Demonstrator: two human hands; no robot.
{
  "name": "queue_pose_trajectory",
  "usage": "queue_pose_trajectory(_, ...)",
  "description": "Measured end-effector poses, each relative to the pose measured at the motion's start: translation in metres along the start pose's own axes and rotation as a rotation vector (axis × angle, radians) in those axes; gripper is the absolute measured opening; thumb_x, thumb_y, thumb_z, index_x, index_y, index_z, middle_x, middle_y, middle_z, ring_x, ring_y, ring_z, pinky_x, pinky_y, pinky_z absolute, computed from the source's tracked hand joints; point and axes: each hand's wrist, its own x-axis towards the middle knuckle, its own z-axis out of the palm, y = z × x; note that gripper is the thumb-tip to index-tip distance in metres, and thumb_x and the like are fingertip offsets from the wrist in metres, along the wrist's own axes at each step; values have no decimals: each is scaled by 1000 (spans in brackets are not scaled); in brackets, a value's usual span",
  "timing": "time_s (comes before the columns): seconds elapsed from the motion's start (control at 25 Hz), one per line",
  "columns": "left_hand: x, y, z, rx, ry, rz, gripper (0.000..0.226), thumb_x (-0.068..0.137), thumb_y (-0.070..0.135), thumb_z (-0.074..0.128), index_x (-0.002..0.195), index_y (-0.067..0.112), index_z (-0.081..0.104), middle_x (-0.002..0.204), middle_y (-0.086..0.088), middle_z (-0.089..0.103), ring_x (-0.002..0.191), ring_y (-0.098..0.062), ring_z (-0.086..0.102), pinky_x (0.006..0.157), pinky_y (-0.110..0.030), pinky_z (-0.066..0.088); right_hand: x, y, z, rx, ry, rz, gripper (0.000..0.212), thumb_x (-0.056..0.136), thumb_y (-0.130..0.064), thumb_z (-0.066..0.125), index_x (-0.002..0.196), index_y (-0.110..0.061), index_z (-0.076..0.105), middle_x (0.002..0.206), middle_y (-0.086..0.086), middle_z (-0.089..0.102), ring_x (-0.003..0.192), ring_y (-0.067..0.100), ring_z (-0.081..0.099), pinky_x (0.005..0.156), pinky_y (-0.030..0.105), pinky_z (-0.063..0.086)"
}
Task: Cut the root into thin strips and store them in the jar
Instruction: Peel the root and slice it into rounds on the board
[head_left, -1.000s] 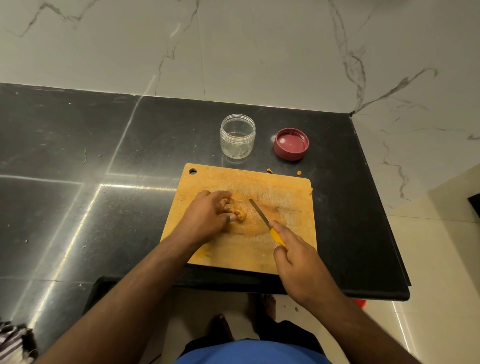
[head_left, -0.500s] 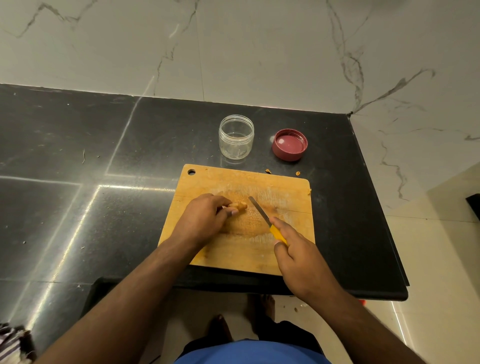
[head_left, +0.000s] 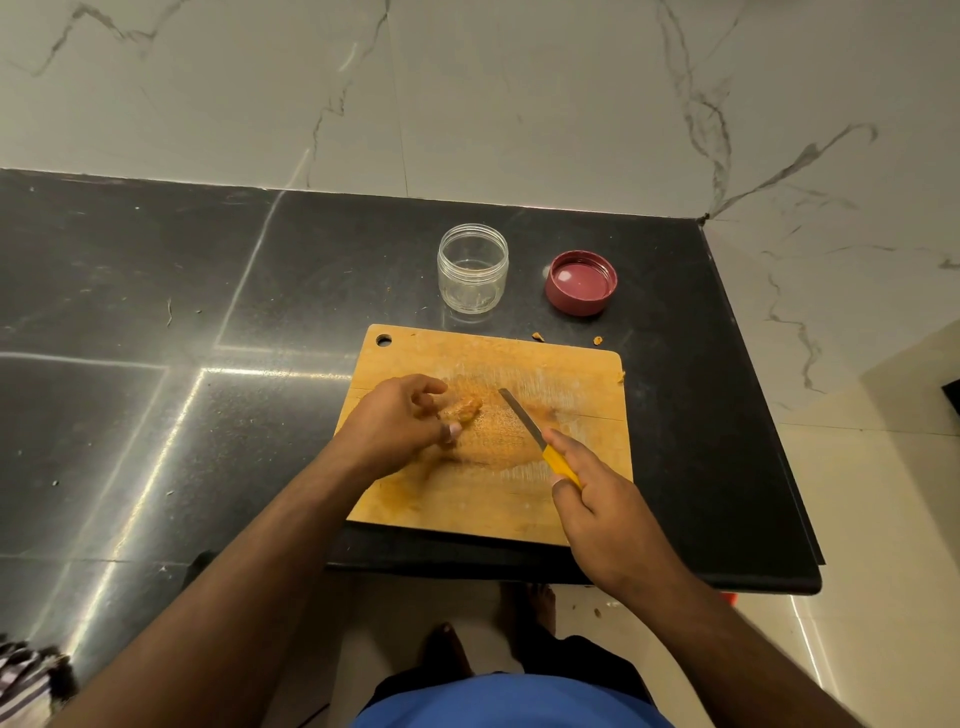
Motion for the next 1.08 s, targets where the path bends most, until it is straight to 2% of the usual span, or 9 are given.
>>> queue_pose_trajectory(0.12, -2, -3, 3, 111, -5, 64, 53, 82, 23, 82, 132, 24, 65, 119, 4, 59, 104, -16, 59, 82, -29, 48, 0, 0, 1, 22, -6, 1, 50, 104, -21, 41, 151, -36, 33, 151, -8, 43, 82, 9, 63, 68, 24, 53)
queue_pose_trajectory(0.28, -4, -6, 4, 95, 35, 93, 39, 89, 21, 75, 127, 22, 69, 123, 3, 62, 109, -14, 55, 86, -28, 43, 1, -1, 3, 23, -12, 0, 50, 104, -21, 41, 151, -36, 33, 151, -9, 42, 82, 2, 61, 66, 20, 53)
queue_pose_trajectory(0.44, -2, -6, 3, 132, 46, 104, 39, 99, 18, 62, 137, 24, 61, 131, 3, 59, 116, -14, 51, 89, -26, 40, 1, -2, 3, 21, -17, -2, 50, 105, -20, 41, 151, -35, 32, 153, -9, 41, 85, -5, 59, 67, 14, 50)
queue_pose_trajectory(0.56, 0, -7, -1, 224, -59, 199, 52, 97, 10, 62, 142, 35, 54, 141, 8, 46, 127, -14, 45, 97, -23, 39, 1, -2, 1, 32, -3, 6, 50, 104, -19, 41, 152, -33, 32, 154, -10, 38, 92, -21, 53, 68, 6, 47)
queue_pose_trajectory(0.72, 5, -4, -4, 352, -106, 254, 42, 95, 14, 66, 131, 35, 64, 139, 6, 49, 127, -17, 48, 99, -25, 43, 2, -2, -1, 62, 4, 24, 51, 105, -18, 41, 153, -33, 32, 156, -12, 36, 94, -28, 47, 68, 1, 43)
queue_pose_trajectory(0.92, 1, -7, 7, 308, 2, 235, 34, 93, 30, 69, 127, 35, 64, 132, 7, 51, 114, -13, 53, 90, -25, 45, 1, -4, 0, 61, 14, -1, 51, 104, -19, 41, 152, -35, 32, 155, -13, 37, 88, -10, 58, 69, 9, 48)
queue_pose_trajectory(1.08, -3, -13, 15, 218, 67, 260, 28, 92, 27, 71, 120, 31, 65, 149, 10, 43, 123, -17, 53, 100, -33, 50, -4, -3, 7, 25, -14, -28, 50, 104, -22, 40, 152, -34, 31, 151, -8, 44, 95, -5, 53, 79, 10, 40)
